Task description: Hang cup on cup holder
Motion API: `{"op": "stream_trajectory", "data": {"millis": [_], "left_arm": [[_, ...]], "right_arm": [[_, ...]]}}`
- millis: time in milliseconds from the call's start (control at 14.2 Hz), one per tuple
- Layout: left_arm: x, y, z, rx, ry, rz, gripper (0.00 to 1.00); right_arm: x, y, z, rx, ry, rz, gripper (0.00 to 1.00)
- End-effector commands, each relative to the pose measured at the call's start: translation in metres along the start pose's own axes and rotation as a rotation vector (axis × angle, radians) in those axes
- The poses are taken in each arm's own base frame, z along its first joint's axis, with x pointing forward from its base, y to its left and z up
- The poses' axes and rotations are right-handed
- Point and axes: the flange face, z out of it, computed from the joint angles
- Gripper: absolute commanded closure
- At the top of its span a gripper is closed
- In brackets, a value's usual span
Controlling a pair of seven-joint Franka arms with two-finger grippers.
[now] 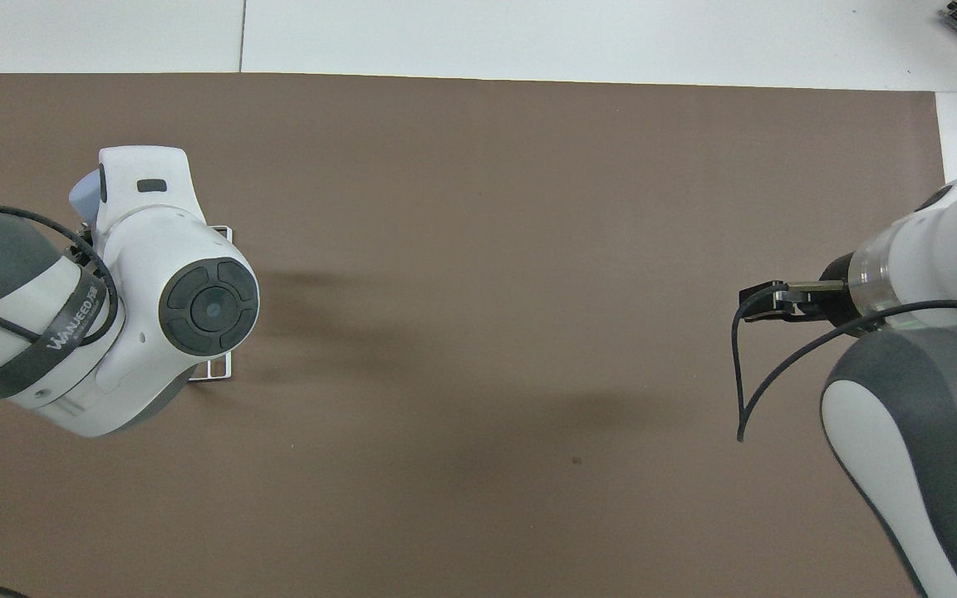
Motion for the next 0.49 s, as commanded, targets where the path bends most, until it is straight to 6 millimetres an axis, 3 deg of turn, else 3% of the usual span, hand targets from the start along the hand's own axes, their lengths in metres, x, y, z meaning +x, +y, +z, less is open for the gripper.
{"op": "stream_trajectory", "data": {"millis": [0, 423], "left_arm": [[-0.003, -0.005, -0.004, -0.019, 0.024, -0.003, 1.0], [-0.019, -0.006, 0.0, -0.035, 0.01, 0.012, 1.0]], "right_arm": [[-0.008, 0.006, -0.014, -0.029, 0.0, 0.014, 0.0], [-0.016, 0.022, -0.027, -0.033, -0.028, 0.043, 0.0]]}}
